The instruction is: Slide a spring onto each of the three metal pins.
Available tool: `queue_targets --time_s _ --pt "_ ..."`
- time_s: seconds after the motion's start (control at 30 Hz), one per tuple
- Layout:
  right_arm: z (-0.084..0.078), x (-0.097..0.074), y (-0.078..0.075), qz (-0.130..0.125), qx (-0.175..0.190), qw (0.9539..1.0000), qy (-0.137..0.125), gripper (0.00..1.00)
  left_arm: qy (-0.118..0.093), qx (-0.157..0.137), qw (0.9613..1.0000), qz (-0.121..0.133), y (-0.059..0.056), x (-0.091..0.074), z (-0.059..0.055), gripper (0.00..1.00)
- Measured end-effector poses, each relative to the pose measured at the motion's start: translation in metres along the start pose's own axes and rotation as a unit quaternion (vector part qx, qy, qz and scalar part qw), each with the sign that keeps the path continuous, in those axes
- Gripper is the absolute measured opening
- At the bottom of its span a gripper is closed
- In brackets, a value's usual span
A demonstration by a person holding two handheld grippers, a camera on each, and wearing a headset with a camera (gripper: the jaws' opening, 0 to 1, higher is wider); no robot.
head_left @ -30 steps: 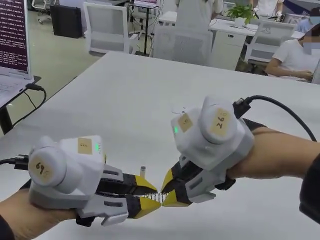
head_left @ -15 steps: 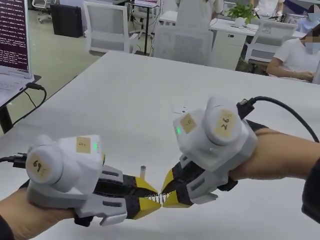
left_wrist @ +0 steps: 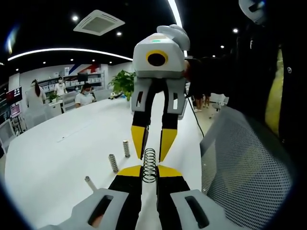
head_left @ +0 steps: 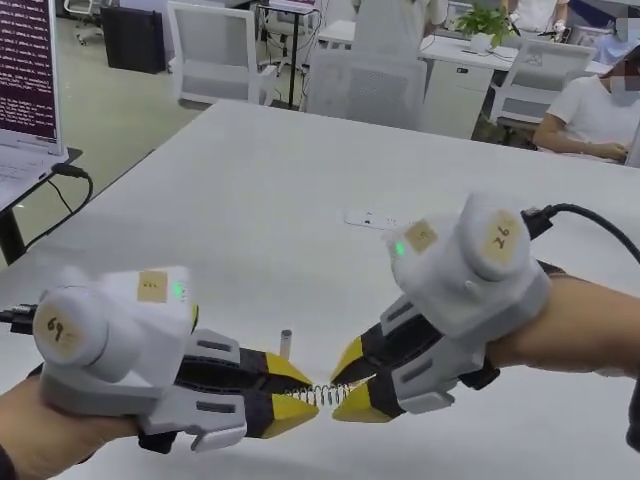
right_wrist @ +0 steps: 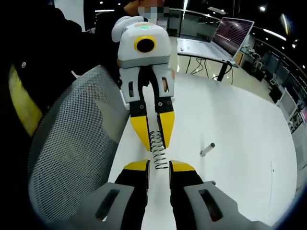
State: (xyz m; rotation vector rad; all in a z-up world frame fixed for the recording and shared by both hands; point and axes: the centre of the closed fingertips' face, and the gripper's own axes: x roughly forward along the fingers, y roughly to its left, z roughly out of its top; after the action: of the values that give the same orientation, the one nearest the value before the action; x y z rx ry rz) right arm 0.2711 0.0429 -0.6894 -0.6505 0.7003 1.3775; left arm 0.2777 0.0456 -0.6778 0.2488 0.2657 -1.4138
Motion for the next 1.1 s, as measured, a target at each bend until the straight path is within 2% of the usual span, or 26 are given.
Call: queue_targets --time_s 0.13,0.47,0.77,1.1 --pt "0.001 0.002 0.002 0.002 0.005 0.9999 -0.009 0.13 -0.004 0.000 1.0000 -0.002 -0.001 0.000 0.001 0.03" --pt "0.002 0.002 0.000 -0.003 -0.008 1.0000 0.000 0.09 -0.011 0.001 0.9999 -0.002 -0.002 -0.001 0.005 0.03" --pt "0.013 -0.005 -0.002 -0.007 -0.014 0.9998 0.007 0.08 -0.005 0.005 1.0000 0.002 0.000 -0.002 0.003 0.03" --pt "0.025 -0.006 0.004 -0.004 -0.033 0.9994 0.012 0.08 0.007 0.011 0.9999 0.003 -0.001 -0.001 -0.001 0.03"
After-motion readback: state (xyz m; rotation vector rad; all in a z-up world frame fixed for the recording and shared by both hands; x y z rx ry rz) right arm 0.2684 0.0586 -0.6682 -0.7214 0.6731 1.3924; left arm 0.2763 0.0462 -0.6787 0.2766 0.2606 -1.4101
